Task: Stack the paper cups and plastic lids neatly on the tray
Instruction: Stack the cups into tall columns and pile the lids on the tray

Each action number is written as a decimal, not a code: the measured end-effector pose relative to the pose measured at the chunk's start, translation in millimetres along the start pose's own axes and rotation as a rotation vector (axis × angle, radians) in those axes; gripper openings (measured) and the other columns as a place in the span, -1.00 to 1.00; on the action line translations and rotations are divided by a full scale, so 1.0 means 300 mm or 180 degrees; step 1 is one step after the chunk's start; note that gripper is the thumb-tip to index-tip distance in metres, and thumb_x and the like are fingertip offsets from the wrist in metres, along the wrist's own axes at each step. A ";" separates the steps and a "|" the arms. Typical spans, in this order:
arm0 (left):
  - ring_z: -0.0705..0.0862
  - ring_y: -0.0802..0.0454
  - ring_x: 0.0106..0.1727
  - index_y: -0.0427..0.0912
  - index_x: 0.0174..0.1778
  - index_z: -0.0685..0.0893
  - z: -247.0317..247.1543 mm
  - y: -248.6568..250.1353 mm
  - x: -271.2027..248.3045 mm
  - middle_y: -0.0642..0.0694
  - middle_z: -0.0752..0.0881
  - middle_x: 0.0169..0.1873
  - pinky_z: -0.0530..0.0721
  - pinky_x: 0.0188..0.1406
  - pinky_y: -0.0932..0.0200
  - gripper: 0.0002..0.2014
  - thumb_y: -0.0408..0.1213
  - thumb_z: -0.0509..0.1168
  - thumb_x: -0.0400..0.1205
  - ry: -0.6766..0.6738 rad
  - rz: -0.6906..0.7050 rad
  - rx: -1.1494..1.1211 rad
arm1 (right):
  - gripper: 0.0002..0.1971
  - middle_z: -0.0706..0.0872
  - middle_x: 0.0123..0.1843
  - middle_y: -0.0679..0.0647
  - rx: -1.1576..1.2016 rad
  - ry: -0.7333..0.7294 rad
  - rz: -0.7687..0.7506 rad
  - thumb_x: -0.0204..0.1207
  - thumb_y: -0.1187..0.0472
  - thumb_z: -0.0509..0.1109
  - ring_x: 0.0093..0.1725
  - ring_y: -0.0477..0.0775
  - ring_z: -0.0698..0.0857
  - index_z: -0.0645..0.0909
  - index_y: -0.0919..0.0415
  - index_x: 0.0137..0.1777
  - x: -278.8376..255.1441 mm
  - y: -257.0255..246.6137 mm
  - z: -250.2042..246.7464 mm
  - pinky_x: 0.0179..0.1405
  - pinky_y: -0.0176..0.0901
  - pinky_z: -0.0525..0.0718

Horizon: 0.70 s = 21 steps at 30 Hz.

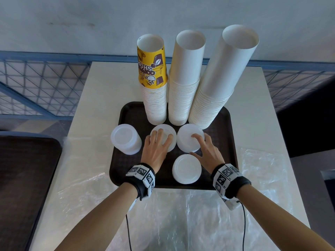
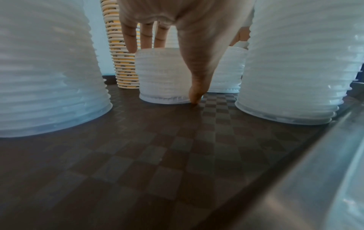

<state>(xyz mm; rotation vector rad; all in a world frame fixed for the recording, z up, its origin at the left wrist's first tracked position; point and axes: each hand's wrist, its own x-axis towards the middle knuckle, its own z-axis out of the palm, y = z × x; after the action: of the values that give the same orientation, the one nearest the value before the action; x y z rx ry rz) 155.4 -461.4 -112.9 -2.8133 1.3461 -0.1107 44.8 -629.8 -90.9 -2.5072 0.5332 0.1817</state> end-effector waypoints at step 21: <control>0.56 -0.23 0.13 -0.05 0.27 0.38 0.001 -0.008 -0.010 -0.28 0.42 0.22 0.68 -0.02 -0.08 -0.15 -0.12 0.63 0.09 -0.0041 0.0086 0.0169 | -0.31 0.25 0.52 0.27 -0.0009 0.0143 -0.0170 0.40 0.14 0.51 0.02 0.29 0.70 0.06 -0.17 0.29 0.000 0.015 0.012 -0.02 0.17 0.77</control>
<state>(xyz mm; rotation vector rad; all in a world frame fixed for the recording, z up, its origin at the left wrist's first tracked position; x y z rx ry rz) 155.4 -457.7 -113.2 -2.7467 1.3573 -0.1257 42.8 -631.2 -96.2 -2.5305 0.4838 0.1060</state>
